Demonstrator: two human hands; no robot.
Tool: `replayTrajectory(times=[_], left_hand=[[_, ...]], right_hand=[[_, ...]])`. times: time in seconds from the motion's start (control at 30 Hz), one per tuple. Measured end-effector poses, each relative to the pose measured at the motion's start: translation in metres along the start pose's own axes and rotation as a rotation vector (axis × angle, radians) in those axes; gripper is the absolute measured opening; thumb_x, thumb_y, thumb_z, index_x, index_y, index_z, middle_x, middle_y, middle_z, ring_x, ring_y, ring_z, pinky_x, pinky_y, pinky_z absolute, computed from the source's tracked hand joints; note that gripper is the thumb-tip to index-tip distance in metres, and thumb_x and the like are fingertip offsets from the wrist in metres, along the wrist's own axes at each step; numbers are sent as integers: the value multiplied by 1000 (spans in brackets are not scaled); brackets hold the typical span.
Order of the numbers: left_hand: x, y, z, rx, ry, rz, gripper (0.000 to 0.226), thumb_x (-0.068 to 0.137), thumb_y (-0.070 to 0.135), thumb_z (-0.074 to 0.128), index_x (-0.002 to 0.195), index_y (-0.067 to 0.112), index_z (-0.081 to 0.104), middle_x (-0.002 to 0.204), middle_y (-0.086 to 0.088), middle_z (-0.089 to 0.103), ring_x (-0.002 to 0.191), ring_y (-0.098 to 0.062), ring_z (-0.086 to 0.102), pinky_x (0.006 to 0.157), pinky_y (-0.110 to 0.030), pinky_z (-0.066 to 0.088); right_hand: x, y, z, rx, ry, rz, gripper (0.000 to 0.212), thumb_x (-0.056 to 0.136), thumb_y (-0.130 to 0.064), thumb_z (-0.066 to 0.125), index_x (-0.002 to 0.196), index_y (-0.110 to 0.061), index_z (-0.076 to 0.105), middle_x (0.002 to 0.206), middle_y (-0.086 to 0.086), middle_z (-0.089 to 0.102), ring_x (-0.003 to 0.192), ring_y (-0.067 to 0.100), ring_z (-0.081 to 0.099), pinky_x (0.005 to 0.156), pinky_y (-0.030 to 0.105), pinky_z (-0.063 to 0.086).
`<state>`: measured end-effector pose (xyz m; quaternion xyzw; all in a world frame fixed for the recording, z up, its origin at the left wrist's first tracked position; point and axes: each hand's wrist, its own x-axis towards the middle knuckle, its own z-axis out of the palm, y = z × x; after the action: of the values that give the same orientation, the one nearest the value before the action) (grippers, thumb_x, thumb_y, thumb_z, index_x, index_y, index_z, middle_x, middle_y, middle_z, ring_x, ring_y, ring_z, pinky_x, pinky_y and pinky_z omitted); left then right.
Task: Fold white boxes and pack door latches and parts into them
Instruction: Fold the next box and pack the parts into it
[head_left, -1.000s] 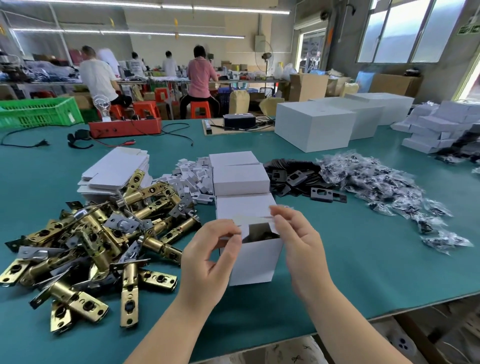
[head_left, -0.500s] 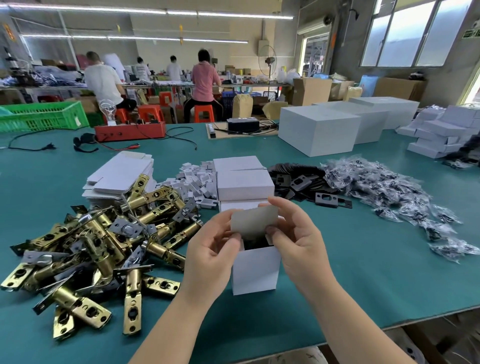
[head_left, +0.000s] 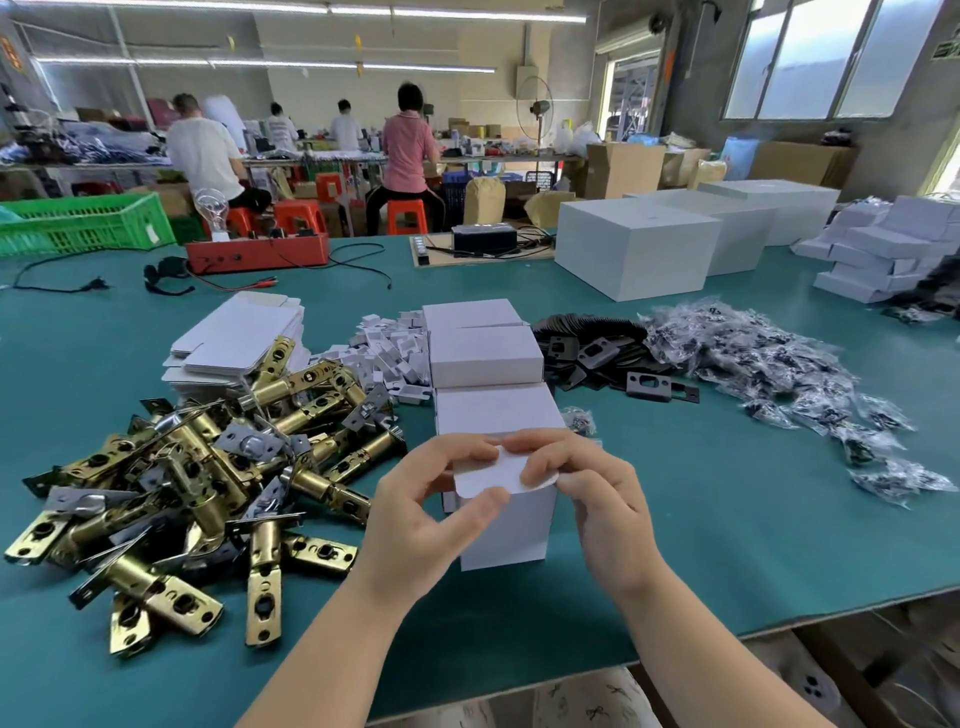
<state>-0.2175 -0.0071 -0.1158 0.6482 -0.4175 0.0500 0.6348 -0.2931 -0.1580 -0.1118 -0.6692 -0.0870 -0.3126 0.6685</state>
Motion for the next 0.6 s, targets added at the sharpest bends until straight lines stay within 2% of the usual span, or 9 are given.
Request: replayTrajectory(times=[0.17,0.23,0.3,0.4,0.5,0.6], left_hand=[[3,2,6,98,30,24,23,81,41,66,104,37,66,106,20,68,101,-6,64,81,-18,51],[3,2,6,119,34,13,24,81,43,65,105,36,65,104,21,67,97,-4,64,78,-14,49],[3,1,6,137,61,3,24,82,44,63,104,37,65,102,23,67,93,-2,64,75,-10,47],[6,1,6,158,94,7,20,83,42,65,102,37,66,99,23,68,89,1,63,73,-7,44],[10,4,7,136,111,20,18,85,43,60,99,35,68,85,25,68,74,6,61,66,-4,40],[13,6,4,125,94,39,15,87,42,58,97,37,68,77,25,67,66,6,58,61,-3,38]], right_hand=[[1,2,1,-98,15,52,8,80,-22,61,85,-25,67,106,-5,69,105,13,62,89,23,46],[3,2,3,-135,24,68,14,83,-19,63,94,-28,66,102,-12,70,94,6,62,84,19,47],[5,-1,5,-157,24,59,16,86,-17,64,95,-30,66,98,-16,69,86,1,61,78,14,46],[8,-3,7,-207,33,32,21,91,-11,62,92,-31,66,93,-15,69,84,0,60,74,12,45],[12,-4,10,-236,66,22,23,91,-11,62,88,-34,66,87,-13,69,80,1,60,72,12,44],[15,-5,12,-256,88,-9,27,89,-12,65,86,-39,67,83,-20,69,81,-1,61,72,10,44]])
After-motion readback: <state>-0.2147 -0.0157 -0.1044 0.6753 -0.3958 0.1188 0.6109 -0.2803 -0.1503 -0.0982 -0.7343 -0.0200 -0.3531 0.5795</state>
